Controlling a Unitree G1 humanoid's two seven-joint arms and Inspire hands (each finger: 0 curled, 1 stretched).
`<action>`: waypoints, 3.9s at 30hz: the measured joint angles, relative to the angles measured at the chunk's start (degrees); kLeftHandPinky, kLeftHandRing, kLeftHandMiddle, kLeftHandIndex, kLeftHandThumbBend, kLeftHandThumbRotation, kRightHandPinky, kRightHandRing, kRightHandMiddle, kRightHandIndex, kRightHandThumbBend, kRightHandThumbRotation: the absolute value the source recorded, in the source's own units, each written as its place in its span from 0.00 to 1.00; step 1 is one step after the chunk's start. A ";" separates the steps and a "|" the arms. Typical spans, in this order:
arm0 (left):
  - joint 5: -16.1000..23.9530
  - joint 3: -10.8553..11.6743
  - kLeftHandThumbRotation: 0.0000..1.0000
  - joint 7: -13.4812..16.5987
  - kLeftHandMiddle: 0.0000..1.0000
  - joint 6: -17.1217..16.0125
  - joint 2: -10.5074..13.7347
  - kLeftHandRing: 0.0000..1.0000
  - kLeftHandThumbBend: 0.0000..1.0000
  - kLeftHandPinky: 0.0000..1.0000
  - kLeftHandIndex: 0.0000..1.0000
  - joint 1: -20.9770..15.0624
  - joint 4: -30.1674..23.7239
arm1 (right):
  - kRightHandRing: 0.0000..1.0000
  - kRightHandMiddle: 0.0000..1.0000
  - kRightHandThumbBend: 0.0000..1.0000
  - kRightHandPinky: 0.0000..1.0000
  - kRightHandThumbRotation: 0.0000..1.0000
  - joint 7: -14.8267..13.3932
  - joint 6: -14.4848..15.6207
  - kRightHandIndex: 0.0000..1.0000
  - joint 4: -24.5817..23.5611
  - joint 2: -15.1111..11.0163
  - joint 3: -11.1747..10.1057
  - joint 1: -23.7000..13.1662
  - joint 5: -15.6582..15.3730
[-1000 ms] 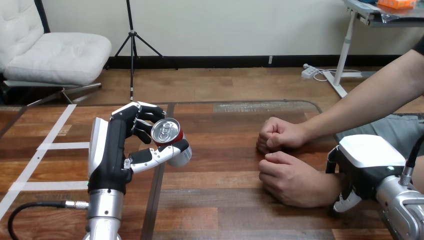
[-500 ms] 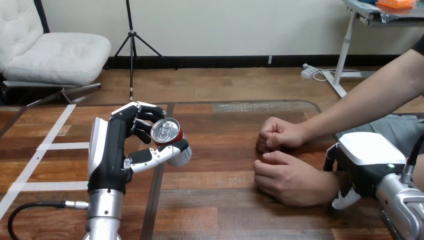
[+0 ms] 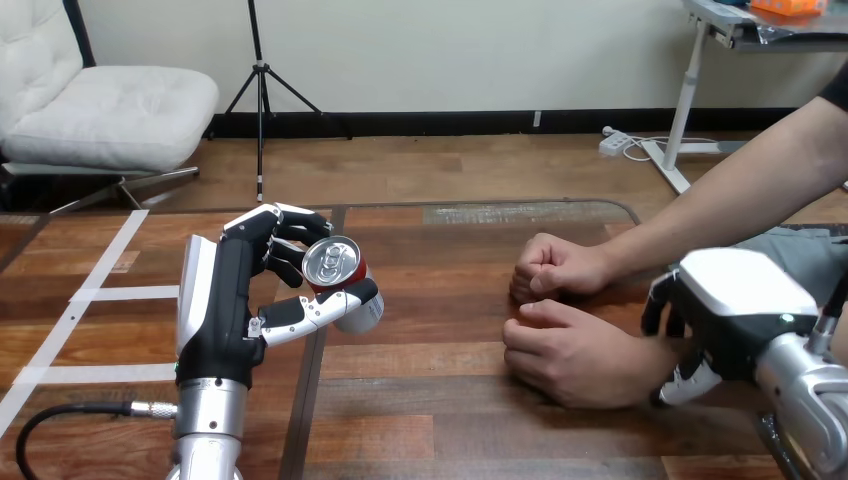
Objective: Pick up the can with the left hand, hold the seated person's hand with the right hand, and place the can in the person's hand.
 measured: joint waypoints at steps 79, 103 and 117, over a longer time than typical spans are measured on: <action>0.86 -0.12 0.00 0.16 0.48 -0.01 -0.34 0.41 0.70 0.36 0.52 -0.30 0.71 | 0.64 0.69 0.88 0.57 0.00 8.37 0.50 0.70 -11.64 -0.91 -3.82 -0.01 -3.14; 0.32 -0.03 0.00 -0.04 0.48 -0.02 -0.27 0.41 0.69 0.36 0.52 -0.29 0.70 | 0.65 0.70 0.86 0.55 0.00 10.01 1.05 0.70 -5.70 -0.92 -0.83 -0.66 -4.16; 0.39 -0.03 0.00 -0.04 0.48 -0.01 -0.25 0.41 0.69 0.36 0.52 -0.29 0.68 | 0.65 0.71 0.86 0.56 0.00 10.13 0.35 0.71 -1.32 -0.95 0.60 -2.21 -4.03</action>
